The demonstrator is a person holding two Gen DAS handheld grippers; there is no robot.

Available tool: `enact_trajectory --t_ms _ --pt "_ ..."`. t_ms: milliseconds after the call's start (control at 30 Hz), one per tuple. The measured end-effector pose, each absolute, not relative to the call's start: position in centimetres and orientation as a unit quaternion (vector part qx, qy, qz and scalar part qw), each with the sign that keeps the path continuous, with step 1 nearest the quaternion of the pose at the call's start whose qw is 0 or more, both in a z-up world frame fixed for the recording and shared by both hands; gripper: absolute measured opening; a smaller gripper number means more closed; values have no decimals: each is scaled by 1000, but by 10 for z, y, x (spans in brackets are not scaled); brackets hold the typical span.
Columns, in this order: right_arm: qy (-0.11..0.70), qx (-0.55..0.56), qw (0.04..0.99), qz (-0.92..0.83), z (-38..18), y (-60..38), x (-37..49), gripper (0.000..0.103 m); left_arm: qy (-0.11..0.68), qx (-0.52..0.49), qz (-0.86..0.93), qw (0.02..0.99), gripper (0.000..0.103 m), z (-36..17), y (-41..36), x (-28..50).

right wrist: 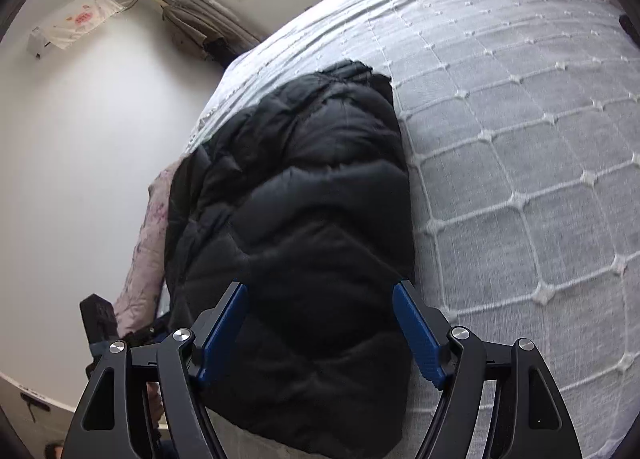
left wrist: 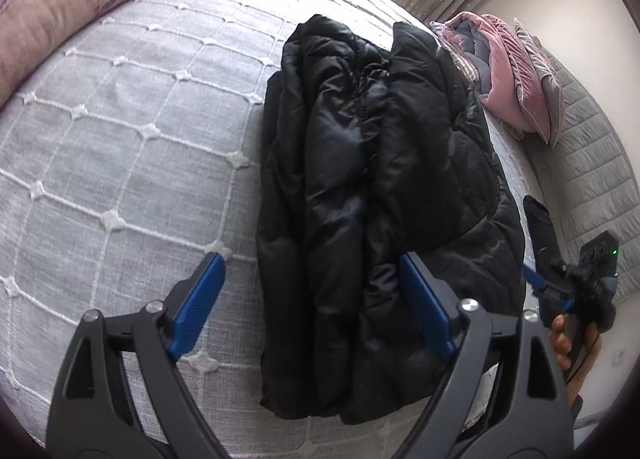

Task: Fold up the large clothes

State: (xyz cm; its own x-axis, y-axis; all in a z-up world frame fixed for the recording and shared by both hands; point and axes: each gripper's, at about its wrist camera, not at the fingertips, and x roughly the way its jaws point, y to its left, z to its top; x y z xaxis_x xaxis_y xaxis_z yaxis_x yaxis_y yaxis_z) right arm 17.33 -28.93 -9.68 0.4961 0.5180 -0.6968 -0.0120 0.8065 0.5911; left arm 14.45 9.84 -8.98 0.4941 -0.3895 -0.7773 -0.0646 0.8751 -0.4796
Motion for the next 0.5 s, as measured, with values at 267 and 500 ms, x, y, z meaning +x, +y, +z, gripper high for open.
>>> enact_trajectory --t_ms 267,500 --pt "496 331 786 160 -124 -300 183 77 505 -261 -115 814 90 -100 91 144" --pt "507 360 768 157 -141 -302 191 82 509 -275 -124 806 91 -105 87 146"
